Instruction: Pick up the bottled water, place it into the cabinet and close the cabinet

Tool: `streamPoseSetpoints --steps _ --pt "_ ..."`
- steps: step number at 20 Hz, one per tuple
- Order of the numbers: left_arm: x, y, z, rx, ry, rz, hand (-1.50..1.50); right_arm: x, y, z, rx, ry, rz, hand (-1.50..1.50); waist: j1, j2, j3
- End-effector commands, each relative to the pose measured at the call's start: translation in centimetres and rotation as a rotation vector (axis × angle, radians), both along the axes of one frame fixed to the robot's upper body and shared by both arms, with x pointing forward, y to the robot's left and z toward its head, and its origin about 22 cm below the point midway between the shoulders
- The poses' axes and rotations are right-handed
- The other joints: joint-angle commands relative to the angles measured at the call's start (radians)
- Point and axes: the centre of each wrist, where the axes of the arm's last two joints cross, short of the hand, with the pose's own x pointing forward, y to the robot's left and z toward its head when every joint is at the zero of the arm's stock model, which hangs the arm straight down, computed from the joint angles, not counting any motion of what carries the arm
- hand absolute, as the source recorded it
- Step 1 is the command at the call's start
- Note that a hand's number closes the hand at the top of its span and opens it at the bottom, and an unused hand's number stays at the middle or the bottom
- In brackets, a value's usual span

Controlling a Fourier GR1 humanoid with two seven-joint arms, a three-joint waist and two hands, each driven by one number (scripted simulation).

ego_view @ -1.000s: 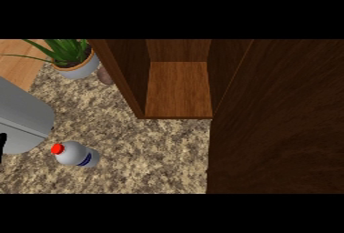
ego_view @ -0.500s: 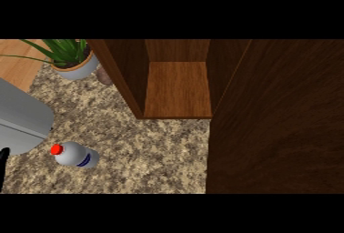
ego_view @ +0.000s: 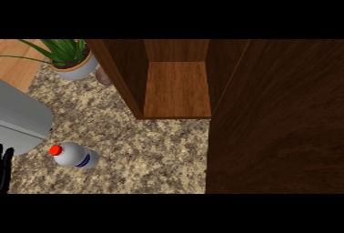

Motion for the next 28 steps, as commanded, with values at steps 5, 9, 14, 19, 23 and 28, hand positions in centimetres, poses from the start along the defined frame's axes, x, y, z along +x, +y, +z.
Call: streamPoseSetpoints --steps 5,9,14,19,23,28 --pt "1.5 1.3 -6.5 -0.027 0.040 -0.007 -1.50 -1.4 -0.4 3.0 0.004 -0.047 0.023 -1.50 0.005 0.003 -0.001" --pt "3.3 2.9 -7.8 -0.021 0.053 0.026 -1.50 -3.0 -1.0 3.9 -0.009 -0.044 0.014 -1.50 -0.008 0.002 0.000" --pt "3.4 3.0 -12.2 -0.066 0.073 0.072 -1.50 -3.6 0.3 2.7 0.011 -0.032 -0.004 -1.50 -0.011 0.000 -0.001" --pt "3.0 3.7 -16.5 -0.063 0.064 0.106 -1.50 -3.3 0.1 1.2 -0.004 -0.026 0.015 -1.50 -0.008 0.001 -0.001" --pt "4.3 5.5 -18.5 -0.098 0.060 0.077 -1.50 -3.4 -0.9 1.4 -0.002 -0.040 0.033 -1.50 -0.011 0.003 -0.001" --pt "4.3 5.0 -20.2 -0.198 0.052 -0.039 -1.50 -4.8 -0.4 1.5 0.006 -0.012 0.032 -1.50 -0.020 0.001 -0.002"
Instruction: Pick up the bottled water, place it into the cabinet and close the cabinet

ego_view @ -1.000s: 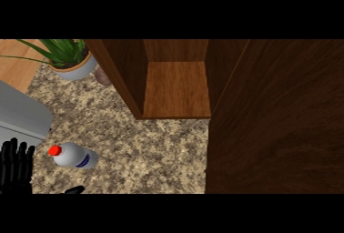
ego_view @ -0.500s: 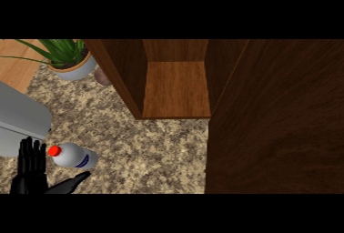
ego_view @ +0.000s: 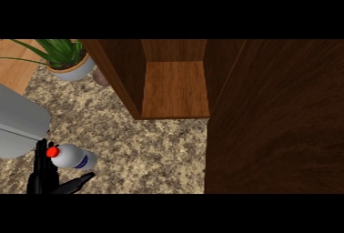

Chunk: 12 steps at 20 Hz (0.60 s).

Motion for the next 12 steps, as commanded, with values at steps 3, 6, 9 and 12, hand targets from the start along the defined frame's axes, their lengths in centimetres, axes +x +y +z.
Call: streamPoseSetpoints --steps 3,6,9,12 --pt "1.2 -2.6 -2.9 -0.083 -0.026 -0.084 -1.50 0.2 -0.9 2.1 -0.006 -0.044 -0.009 -1.50 0.009 0.002 0.001" --pt "1.3 -3.3 -3.8 -0.119 -0.049 -0.073 -1.50 -0.7 -0.8 2.6 0.011 -0.040 -0.009 -1.50 0.003 0.001 0.001" --pt "0.9 -0.9 -3.8 -0.121 -0.086 -0.023 1.50 -0.7 0.3 2.8 0.017 -0.024 -0.013 -1.50 0.009 0.001 0.000" --pt "2.6 -1.5 -4.3 -0.169 -0.099 0.006 1.50 -1.3 0.1 2.6 0.002 -0.036 -0.010 -1.50 -0.004 0.001 -0.001"
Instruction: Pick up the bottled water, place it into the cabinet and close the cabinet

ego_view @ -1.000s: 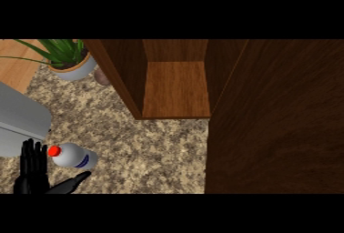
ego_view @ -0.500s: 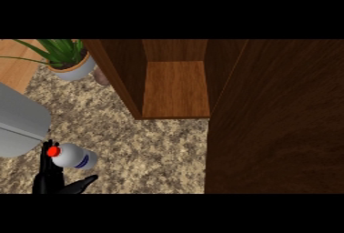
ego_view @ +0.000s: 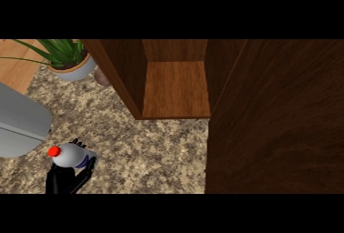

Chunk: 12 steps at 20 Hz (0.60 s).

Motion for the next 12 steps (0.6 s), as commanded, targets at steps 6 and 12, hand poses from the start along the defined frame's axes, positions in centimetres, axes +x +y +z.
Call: streamPoseSetpoints --steps 6,12 --pt "1.7 0.7 -0.5 -0.102 -0.065 0.013 1.50 -0.8 -0.4 2.8 -0.005 -0.047 0.012 -1.50 -0.010 0.003 -0.006" --pt "2.2 -1.7 -0.3 -0.084 -0.103 -0.046 1.50 -0.3 0.1 1.6 0.002 -0.037 -0.019 -1.50 0.005 0.002 -0.005"
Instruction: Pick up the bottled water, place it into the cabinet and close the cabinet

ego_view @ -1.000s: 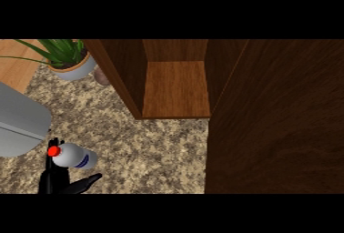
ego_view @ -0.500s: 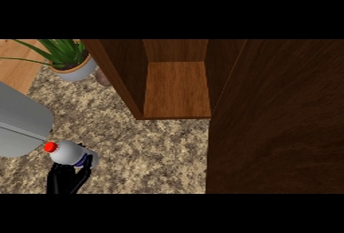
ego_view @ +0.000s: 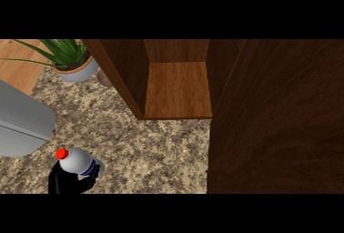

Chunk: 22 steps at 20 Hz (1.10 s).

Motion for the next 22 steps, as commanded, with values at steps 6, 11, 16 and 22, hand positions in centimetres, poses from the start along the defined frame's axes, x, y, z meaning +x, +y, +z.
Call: streamPoseSetpoints --steps 6,11,16,22 --pt "2.5 -6.6 -0.2 0.009 -0.053 -0.323 1.50 -0.2 0.1 1.9 0.010 -0.034 0.001 -1.50 -0.014 0.009 -0.024" --pt "5.5 -8.0 1.7 -0.026 -0.063 -0.378 1.50 -0.4 0.2 0.6 0.023 -0.014 -0.005 -1.50 -0.004 0.004 -0.022" --pt "7.9 -10.1 4.2 -0.041 -0.065 -0.409 1.50 -0.7 0.3 2.2 0.024 -0.023 0.009 -1.50 0.000 0.003 -0.022" --pt "11.4 -13.3 8.9 -0.015 -0.066 -0.448 1.50 0.0 0.0 1.7 0.047 -0.032 -0.017 -1.50 0.004 0.004 -0.021"
